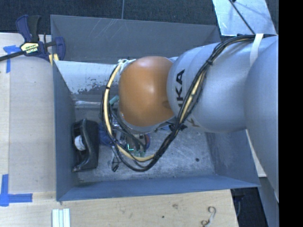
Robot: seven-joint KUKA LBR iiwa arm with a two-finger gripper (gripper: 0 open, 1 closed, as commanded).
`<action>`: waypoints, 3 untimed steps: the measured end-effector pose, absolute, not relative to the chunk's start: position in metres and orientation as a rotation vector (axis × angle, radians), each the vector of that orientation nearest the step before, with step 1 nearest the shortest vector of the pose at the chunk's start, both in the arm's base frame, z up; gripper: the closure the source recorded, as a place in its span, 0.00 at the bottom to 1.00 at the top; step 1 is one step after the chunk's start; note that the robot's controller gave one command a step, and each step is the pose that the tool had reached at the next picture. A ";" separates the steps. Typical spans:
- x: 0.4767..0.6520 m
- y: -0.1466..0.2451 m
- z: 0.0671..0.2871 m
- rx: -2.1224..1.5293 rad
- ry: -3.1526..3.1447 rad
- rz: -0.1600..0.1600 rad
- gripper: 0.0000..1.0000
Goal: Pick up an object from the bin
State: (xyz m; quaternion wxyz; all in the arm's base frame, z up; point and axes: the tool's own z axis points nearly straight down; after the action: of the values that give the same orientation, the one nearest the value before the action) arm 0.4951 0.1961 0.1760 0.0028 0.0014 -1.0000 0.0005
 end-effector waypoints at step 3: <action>0.583 0.152 0.074 1.100 -2.943 -0.003 1.00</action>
Offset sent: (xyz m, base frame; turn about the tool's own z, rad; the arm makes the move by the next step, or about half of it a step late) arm 0.0449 0.0469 -0.1060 -0.3366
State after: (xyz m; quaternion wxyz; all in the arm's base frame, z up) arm 0.5832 0.1518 0.0736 -0.0002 0.3501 -0.9367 -0.0011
